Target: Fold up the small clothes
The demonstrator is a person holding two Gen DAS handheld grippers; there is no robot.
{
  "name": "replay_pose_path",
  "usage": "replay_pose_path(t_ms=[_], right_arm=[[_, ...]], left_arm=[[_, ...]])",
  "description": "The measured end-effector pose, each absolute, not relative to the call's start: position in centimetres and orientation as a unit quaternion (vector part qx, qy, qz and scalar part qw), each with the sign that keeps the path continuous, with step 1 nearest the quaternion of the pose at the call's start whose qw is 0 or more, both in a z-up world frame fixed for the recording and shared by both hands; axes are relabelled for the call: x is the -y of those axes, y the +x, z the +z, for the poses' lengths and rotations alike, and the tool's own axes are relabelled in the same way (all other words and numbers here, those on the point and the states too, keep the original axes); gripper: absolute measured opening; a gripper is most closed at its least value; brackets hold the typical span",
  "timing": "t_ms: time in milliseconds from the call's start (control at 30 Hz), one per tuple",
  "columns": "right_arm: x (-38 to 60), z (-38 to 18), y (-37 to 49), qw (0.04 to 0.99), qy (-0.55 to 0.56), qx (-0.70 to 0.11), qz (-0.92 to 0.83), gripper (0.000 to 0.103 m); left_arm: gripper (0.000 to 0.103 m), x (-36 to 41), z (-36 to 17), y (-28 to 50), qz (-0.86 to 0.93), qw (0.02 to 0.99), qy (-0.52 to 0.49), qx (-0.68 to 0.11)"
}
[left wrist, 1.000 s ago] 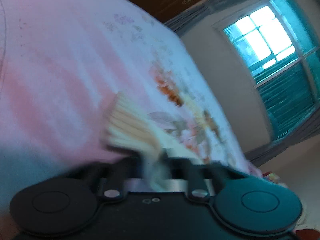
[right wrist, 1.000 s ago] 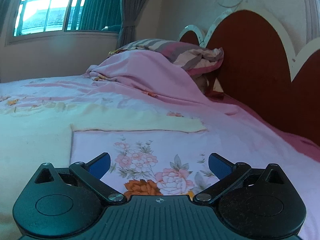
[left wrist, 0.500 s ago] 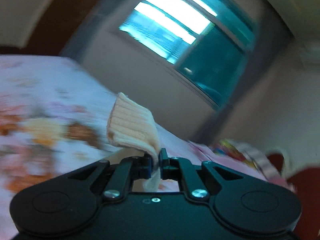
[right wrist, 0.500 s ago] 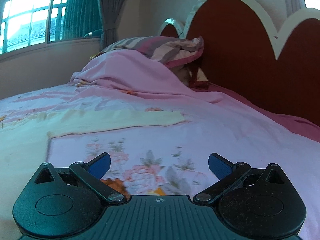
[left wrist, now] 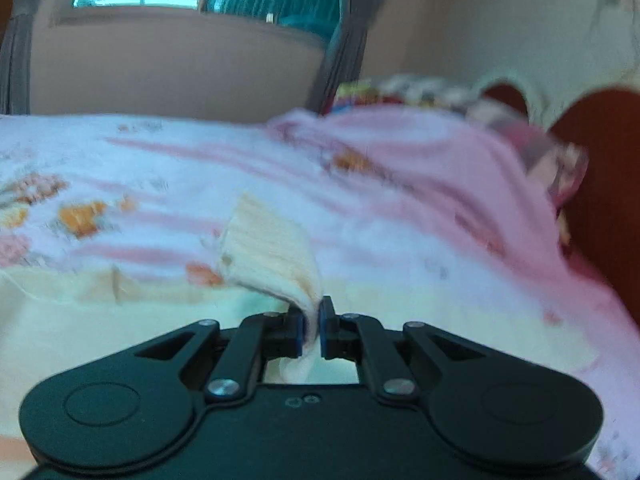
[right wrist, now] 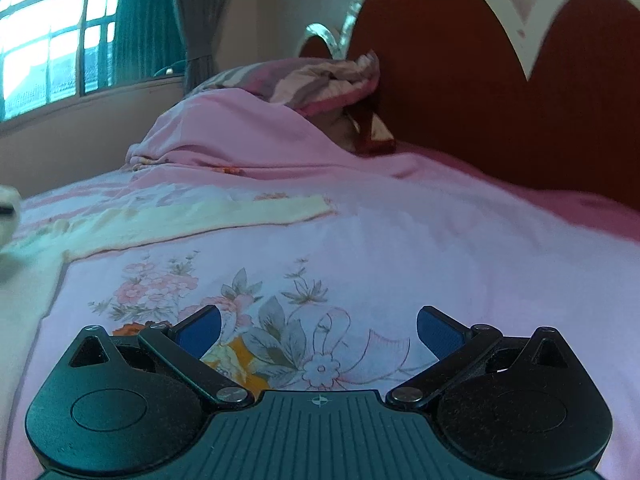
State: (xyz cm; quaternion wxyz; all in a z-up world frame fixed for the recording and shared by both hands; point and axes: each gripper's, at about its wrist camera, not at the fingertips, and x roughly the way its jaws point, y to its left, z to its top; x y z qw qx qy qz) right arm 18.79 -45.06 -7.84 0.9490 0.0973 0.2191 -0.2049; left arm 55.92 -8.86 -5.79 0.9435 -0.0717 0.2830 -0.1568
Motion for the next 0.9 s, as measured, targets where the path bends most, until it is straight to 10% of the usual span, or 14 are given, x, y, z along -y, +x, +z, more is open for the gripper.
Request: replay_pose_path(t_ms=[133,233,800,900], right_arm=[[45.7,-8.0,18.5,0.948,0.116,-0.215,-0.202,0.103],[45.9,-8.3,18.3,0.947,0.122,-0.218,-0.203,0.103],[42.7,-5.1,22.7,0.964,0.141,-0.194,-0.113,0.102],[40.0,-3.3,28.7,0.96,0.198,-0.196,-0.024,0.041]], left_arm=[[0.019,10.6,-8.1,56.9,-0.151,0.934,-0.03,-0.323],[0.08,12.7,-9.0,56.1,-0.206,0.921,0.003,-0.33],[0.083,-11.2,-8.1,43.7,-0.018,0.959,-0.015,-0.281],[0.083,-13.2,-9.5,44.9,-0.004,0.951,-0.028,-0.307]])
